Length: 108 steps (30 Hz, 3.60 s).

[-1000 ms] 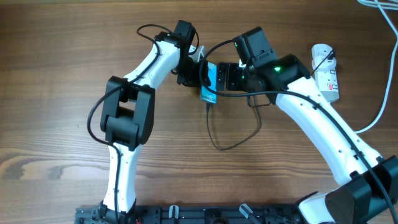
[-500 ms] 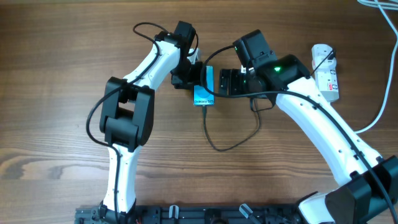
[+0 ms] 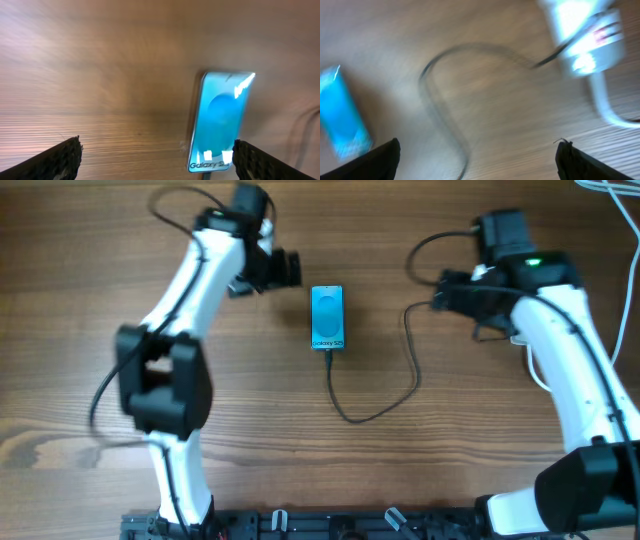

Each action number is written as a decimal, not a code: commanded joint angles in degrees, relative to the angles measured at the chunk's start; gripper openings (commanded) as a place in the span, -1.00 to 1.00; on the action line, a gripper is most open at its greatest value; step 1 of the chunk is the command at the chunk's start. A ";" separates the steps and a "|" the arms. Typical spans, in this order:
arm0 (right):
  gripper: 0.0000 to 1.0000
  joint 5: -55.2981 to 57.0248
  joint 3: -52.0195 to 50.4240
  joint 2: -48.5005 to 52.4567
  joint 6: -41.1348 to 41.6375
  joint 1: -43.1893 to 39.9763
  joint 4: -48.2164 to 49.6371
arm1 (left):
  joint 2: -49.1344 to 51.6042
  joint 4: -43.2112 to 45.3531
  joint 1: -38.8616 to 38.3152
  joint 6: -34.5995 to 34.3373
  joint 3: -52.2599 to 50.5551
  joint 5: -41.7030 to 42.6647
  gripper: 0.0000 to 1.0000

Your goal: Plug charger to phone and switch on socket

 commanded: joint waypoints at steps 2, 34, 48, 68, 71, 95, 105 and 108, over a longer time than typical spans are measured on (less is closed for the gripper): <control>1.00 10.71 0.96 0.76 2.16 -10.75 5.11 | -7.21 0.33 1.70 -0.46 1.86 -6.80 1.00; 0.99 -13.79 0.87 23.96 -2.62 -32.70 25.11 | -6.97 -1.36 1.99 -0.48 1.79 -6.80 1.00; 1.00 -15.61 0.87 27.78 -2.64 -30.69 24.70 | -6.97 -1.36 1.99 -0.48 1.79 -6.80 1.00; 1.00 -14.12 0.87 27.78 0.07 -30.49 26.21 | -6.97 -1.36 1.99 -0.48 1.79 -6.80 1.00; 1.00 -14.12 0.87 27.78 0.09 -30.49 25.59 | -6.97 -1.36 1.99 -0.48 1.79 -6.80 1.00; 0.99 -15.41 0.92 27.47 -2.51 -29.81 21.31 | -6.97 -1.36 1.99 -0.48 1.79 -6.78 1.00; 0.99 -5.90 1.05 11.28 4.81 -32.50 3.63 | -6.97 -1.36 1.99 -0.48 1.79 -6.80 1.00; 1.00 -5.92 0.94 4.94 4.81 -31.91 -2.43 | -6.97 -1.36 1.99 -0.48 1.79 -6.80 1.00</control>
